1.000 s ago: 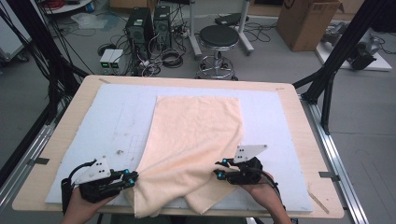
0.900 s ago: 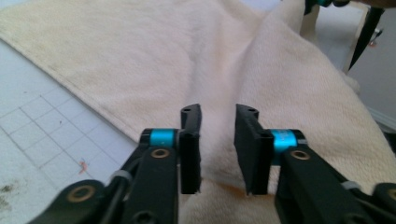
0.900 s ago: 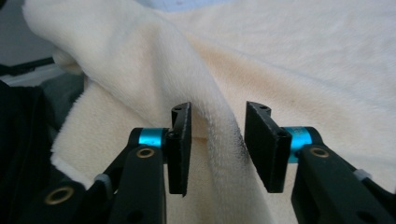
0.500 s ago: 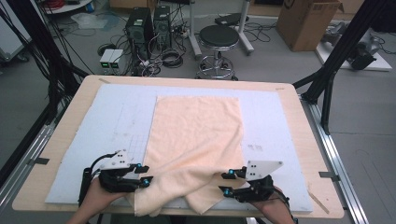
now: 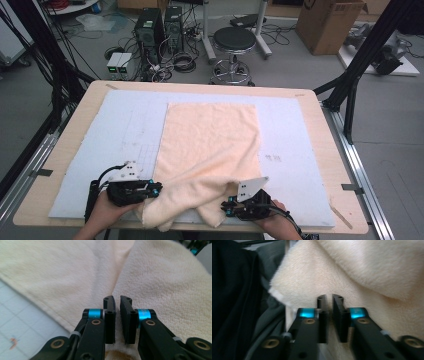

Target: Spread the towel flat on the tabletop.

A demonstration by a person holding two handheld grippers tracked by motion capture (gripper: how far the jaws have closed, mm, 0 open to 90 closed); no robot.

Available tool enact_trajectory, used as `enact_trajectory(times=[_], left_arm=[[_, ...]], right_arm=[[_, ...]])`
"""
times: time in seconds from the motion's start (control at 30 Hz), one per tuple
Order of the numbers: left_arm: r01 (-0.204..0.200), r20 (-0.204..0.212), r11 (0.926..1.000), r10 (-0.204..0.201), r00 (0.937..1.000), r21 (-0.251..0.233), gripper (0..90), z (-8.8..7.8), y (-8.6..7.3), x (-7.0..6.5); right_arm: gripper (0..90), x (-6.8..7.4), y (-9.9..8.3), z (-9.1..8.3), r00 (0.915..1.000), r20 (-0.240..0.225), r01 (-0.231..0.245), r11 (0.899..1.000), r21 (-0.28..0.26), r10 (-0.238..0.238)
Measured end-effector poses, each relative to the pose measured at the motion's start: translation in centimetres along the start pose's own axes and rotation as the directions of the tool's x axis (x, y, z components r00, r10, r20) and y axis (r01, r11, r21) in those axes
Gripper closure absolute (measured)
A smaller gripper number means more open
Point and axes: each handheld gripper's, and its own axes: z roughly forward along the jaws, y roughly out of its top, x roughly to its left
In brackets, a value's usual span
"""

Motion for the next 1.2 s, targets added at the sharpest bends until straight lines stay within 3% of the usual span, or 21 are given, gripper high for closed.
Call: enact_trajectory(times=[0.1, 0.17, 0.37, 0.53, 0.6, 0.63, 0.7, 0.8, 0.93, 1.0, 1.07, 1.2], left_arm=[[0.022, -0.011, 0.9991, -0.022, 0.9997, -0.038, 83.4, -0.8, -0.1, 0.3], [0.021, -0.018, 0.9987, -0.022, 0.9996, -0.046, 83.6, -1.1, -0.1, 0.4], [0.033, 0.022, 0.9981, -0.032, 0.9993, -0.053, 83.6, -1.5, 0.1, 0.2], [0.028, 0.056, 0.9984, -0.025, 0.9981, -0.049, 82.3, -1.8, 0.2, -0.3], [0.031, 0.052, 0.9979, -0.028, 0.9983, -0.057, 73.2, -2.0, 0.4, -0.1], [0.038, 0.059, 0.9963, -0.034, 0.9977, -0.076, 67.9, -2.0, 0.5, -0.1], [0.043, 0.067, 0.9943, -0.036, 0.9971, -0.097, 60.4, -2.1, 0.9, -0.1], [0.02, 0.09, 0.9969, -0.013, 0.9958, -0.076, 52.8, -1.6, 1.3, -0.5], [-0.025, 0.078, 0.9996, 0.024, 0.9967, 0.013, 49.6, 0.0, 1.2, -0.9], [-0.035, 0.08, 0.9978, 0.031, 0.9963, 0.056, 55.3, 0.8, 0.9, -1.0], [-0.039, 0.09, 0.9959, 0.031, 0.9955, 0.081, 67.1, 1.1, 0.5, -0.9], [-0.036, 0.119, 0.9973, 0.028, 0.9925, 0.063, 79.0, 0.8, 0.2, -1.0]], right_arm=[[87.2, 0.4, -0.1, -0.6, 0.999, -0.04, 0.021, 1.0, 0.01, -0.021], [87.3, 0.8, -0.5, -1.5, 0.9984, -0.048, 0.029, 1.0, -0.012, -0.029], [87.3, 2.0, -1.5, -5.3, 0.9985, -0.046, 0.026, 0.997, -0.075, -0.03], [85.9, 2.9, -2.1, -7.1, 0.9948, -0.097, 0.022, 0.997, -0.079, -0.03], [74.6, 2.7, -2.1, -7.5, 0.9967, -0.078, 0.015, 0.994, -0.112, -0.023], [73.4, 2.4, -1.9, -7.7, 0.9963, -0.086, -0.008, 0.989, -0.145, -0.005], [67.3, 1.7, -1.4, -8.1, 0.9996, -0.026, -0.014, 0.981, -0.195, 0.009], [62.5, 0.3, -0.2, -7.5, 0.9986, 0.037, -0.029, 0.979, -0.2, 0.037], [58.0, -1.9, 0.9, -4.7, 0.9964, 0.042, -0.066, 0.985, -0.158, 0.074], [60.1, -2.6, 1.2, -3.1, 0.9964, 0.031, -0.075, 0.99, -0.117, 0.079], [67.9, -2.7, 1.4, -1.8, 0.9982, 0.022, -0.054, 0.997, -0.055, 0.055], [79.1, -2.3, 1.4, -1.2, 0.9984, -0.057, 0.0, 1.0, -0.023, -0.002]])
